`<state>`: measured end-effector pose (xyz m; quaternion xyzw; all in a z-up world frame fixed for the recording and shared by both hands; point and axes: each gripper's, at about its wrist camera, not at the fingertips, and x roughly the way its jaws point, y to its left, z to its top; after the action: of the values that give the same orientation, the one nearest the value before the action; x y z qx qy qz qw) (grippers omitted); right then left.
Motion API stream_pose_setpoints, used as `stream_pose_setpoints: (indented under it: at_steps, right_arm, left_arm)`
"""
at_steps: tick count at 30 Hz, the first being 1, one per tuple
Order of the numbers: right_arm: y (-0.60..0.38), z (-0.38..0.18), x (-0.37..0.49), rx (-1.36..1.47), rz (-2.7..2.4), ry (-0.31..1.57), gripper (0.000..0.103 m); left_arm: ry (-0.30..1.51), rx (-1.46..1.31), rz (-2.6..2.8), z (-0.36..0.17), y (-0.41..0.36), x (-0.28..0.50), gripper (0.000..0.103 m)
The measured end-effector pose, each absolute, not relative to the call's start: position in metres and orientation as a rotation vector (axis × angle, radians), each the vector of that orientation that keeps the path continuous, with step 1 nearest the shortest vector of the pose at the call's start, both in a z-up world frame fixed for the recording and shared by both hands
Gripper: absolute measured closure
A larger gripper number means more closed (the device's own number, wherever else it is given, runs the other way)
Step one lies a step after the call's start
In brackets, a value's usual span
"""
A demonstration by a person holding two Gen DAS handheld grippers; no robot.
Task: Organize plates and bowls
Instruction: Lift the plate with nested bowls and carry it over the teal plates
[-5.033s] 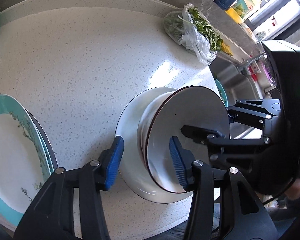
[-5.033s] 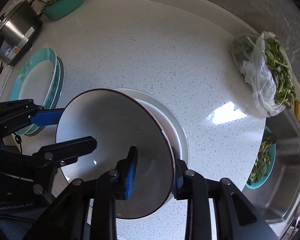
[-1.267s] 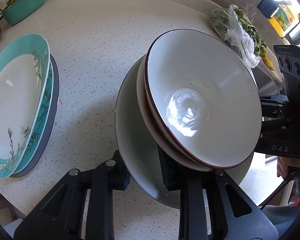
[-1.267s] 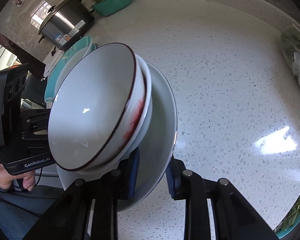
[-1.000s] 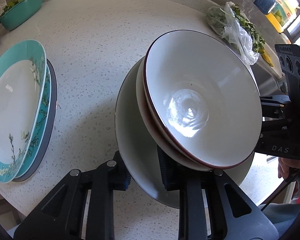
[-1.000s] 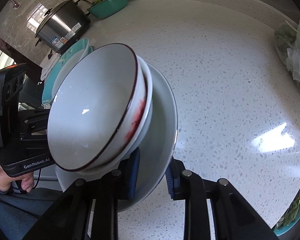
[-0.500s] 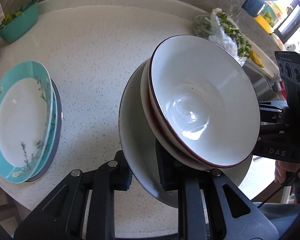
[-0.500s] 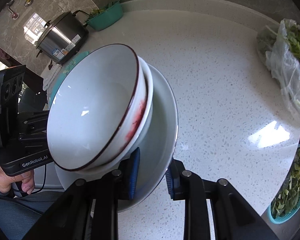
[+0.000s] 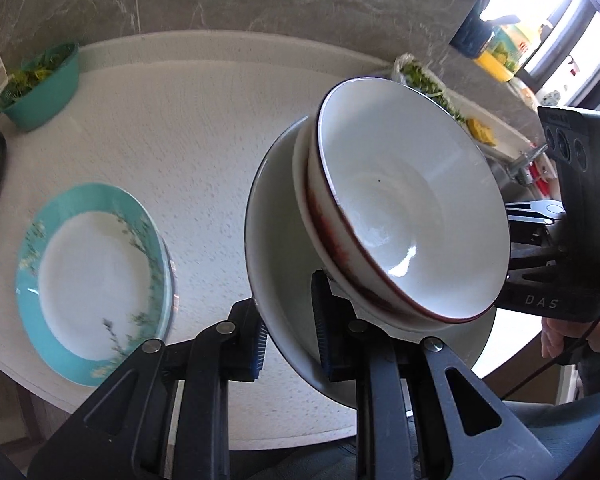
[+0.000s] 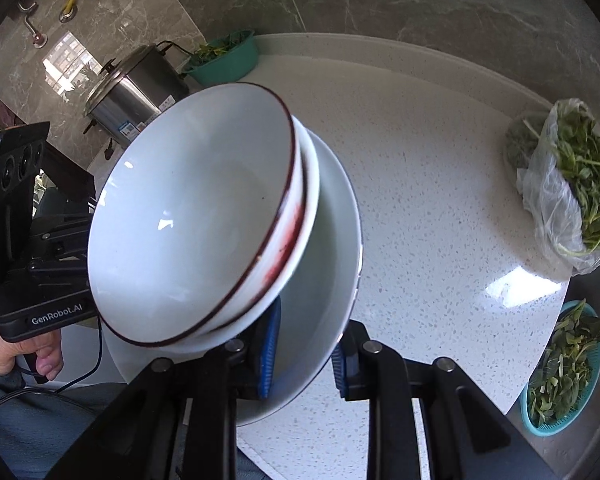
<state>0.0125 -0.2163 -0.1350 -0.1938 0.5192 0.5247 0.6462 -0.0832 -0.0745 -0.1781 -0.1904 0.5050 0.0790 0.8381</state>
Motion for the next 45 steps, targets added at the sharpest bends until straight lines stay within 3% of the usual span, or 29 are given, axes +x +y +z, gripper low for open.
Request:
stream_pose_setpoints:
  at_steps: [7,18,32,45]
  right_arm:
    - [-0.188,-0.106,-0.006,-0.447,1.212,1.134,0.078]
    - [-0.112,-0.108,-0.046,-0.491,1.288,1.132,0.078]
    - [-0.023,-0.144,-0.082,-0.546,1.333,1.183,0.078]
    - [-0.004,-0.192,-0.093,-0.555,1.273,1.255,0.078]
  left_arm:
    - [1.047,-0.391,0.171,-0.152,-0.04,-0.105,0.085]
    - [1.04,-0.45,0.257,-0.154,0.037,-0.159,0.086]
    - [1.076,-0.503,0.312,-0.199,0.138,-0.213,0.086]
    - [1.13,-0.523,0.27,-0.262,0.176,-0.222,0.086]
